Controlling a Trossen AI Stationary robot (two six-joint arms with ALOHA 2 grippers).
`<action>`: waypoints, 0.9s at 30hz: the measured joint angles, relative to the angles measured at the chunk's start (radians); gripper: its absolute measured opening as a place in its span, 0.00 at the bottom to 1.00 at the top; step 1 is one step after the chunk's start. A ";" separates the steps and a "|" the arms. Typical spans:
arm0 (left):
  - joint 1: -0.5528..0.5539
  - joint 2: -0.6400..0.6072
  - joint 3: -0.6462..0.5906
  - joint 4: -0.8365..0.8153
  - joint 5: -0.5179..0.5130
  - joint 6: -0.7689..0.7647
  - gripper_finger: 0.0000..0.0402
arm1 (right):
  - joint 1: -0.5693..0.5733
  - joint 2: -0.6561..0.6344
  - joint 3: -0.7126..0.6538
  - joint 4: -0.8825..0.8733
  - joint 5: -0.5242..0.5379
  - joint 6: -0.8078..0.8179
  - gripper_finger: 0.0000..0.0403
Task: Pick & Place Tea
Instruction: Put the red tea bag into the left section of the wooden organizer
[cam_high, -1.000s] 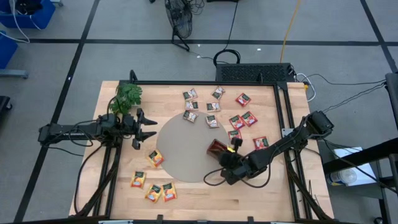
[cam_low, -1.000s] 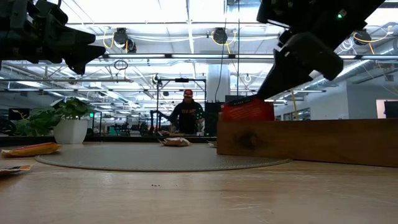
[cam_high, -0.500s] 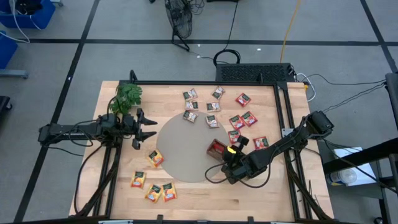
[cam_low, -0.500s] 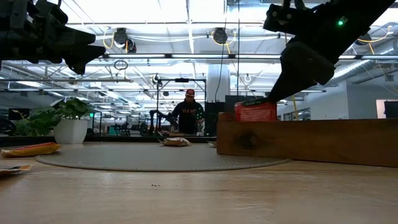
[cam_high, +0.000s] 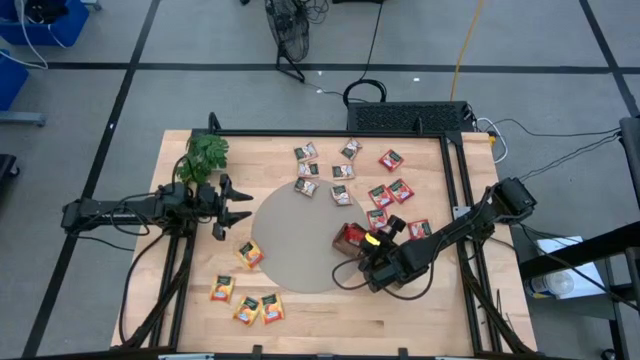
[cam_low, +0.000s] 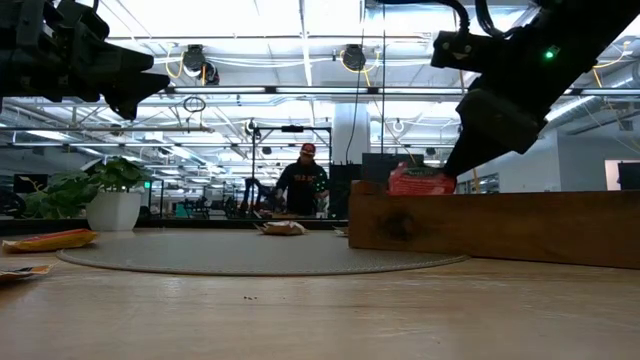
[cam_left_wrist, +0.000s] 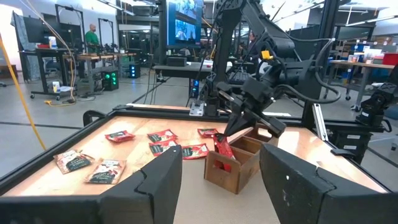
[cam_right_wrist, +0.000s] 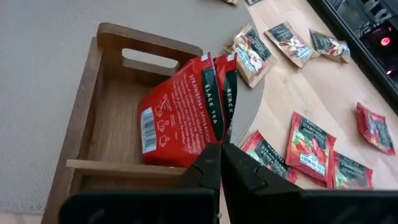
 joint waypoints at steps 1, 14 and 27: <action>0.000 0.000 0.000 0.000 0.000 0.000 0.53 | 0.000 0.000 0.000 0.003 -0.001 0.004 0.00; 0.000 0.000 0.000 0.000 0.000 0.000 0.53 | 0.000 -0.004 -0.001 0.033 0.003 0.005 0.20; 0.000 0.000 0.000 0.000 0.000 0.000 0.53 | 0.000 -0.164 -0.001 0.033 0.034 -0.135 0.29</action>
